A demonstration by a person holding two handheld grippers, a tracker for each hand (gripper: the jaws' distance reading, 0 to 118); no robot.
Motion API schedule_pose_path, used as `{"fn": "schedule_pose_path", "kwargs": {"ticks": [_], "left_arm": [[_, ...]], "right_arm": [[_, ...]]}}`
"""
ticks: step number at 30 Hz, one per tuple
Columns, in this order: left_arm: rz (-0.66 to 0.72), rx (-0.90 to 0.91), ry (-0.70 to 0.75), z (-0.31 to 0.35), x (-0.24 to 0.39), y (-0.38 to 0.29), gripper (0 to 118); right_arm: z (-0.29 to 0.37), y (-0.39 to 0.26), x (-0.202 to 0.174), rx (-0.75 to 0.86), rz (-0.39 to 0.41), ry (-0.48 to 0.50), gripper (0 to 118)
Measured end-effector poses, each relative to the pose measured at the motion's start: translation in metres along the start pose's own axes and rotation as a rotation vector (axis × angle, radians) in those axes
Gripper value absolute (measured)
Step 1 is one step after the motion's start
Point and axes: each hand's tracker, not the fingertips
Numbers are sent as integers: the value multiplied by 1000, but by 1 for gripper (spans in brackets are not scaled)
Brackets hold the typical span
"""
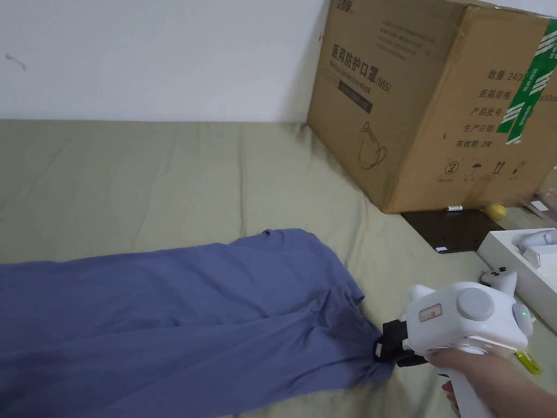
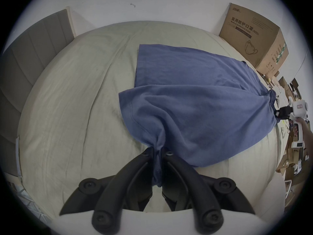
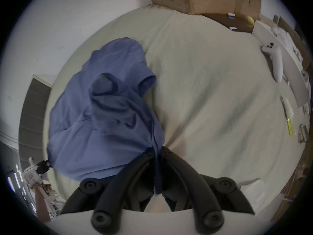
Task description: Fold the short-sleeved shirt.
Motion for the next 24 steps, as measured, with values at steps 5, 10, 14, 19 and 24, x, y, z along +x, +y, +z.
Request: {"fn": "schedule_pose_path", "kwargs": {"ticks": [5, 10, 14, 19, 24], "left_arm": [[-12, 22, -4, 24, -1, 9, 7], [-5, 42, -23, 63, -7, 6, 7], [-13, 18, -46, 102, -13, -32, 7], [77, -68, -127, 114, -23, -95, 7], [172, 2, -127, 101, -31, -128, 28]], "right_arm": [[46, -11, -18, 69, 135, 9, 5], [102, -39, -10, 94, 86, 69, 5], [140, -84, 9, 102, 45, 122, 5], [132, -142, 30, 29, -79, 136, 5], [99, -167, 32, 73, -107, 7, 20]]}}
